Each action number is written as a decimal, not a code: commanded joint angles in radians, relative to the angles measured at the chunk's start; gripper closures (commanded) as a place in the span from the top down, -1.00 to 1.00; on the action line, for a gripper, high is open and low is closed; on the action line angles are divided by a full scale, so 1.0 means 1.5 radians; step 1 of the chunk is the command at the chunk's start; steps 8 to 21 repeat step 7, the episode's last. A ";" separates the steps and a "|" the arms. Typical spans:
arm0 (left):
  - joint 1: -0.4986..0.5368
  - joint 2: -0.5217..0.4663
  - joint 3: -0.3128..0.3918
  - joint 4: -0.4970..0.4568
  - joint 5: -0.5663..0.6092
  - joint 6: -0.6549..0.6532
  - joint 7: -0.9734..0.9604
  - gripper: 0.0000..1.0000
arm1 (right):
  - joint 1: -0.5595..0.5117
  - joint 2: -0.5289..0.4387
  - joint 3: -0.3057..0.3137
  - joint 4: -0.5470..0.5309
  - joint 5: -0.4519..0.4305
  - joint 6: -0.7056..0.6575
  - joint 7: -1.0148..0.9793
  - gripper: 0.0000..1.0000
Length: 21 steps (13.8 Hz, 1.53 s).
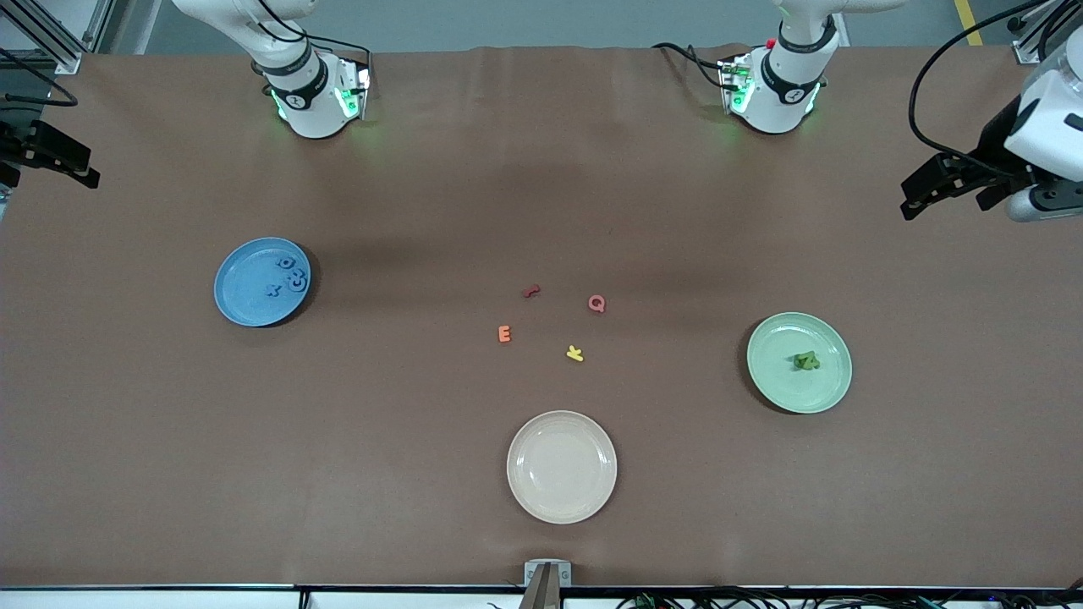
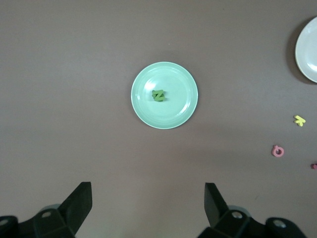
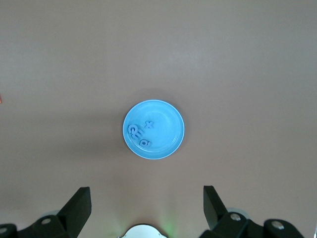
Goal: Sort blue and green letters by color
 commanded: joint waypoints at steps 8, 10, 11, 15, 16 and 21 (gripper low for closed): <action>0.005 0.007 0.001 0.037 -0.009 -0.020 0.017 0.99 | 0.000 -0.022 -0.013 -0.024 0.038 0.024 -0.008 1.00; 0.005 0.007 0.001 0.037 -0.009 -0.020 0.017 0.99 | 0.000 -0.022 -0.013 -0.024 0.038 0.024 -0.008 1.00; 0.005 0.007 0.001 0.037 -0.009 -0.020 0.017 0.99 | 0.000 -0.022 -0.013 -0.024 0.038 0.024 -0.008 1.00; 0.005 0.007 0.001 0.037 -0.009 -0.020 0.017 0.99 | 0.000 -0.022 -0.013 -0.024 0.038 0.024 -0.008 1.00; 0.005 0.007 0.001 0.037 -0.009 -0.020 0.017 0.99 | 0.000 -0.022 -0.013 -0.024 0.038 0.024 -0.008 1.00; 0.005 0.007 0.001 0.037 -0.009 -0.020 0.017 0.99 | 0.000 -0.022 -0.013 -0.024 0.038 0.024 -0.008 1.00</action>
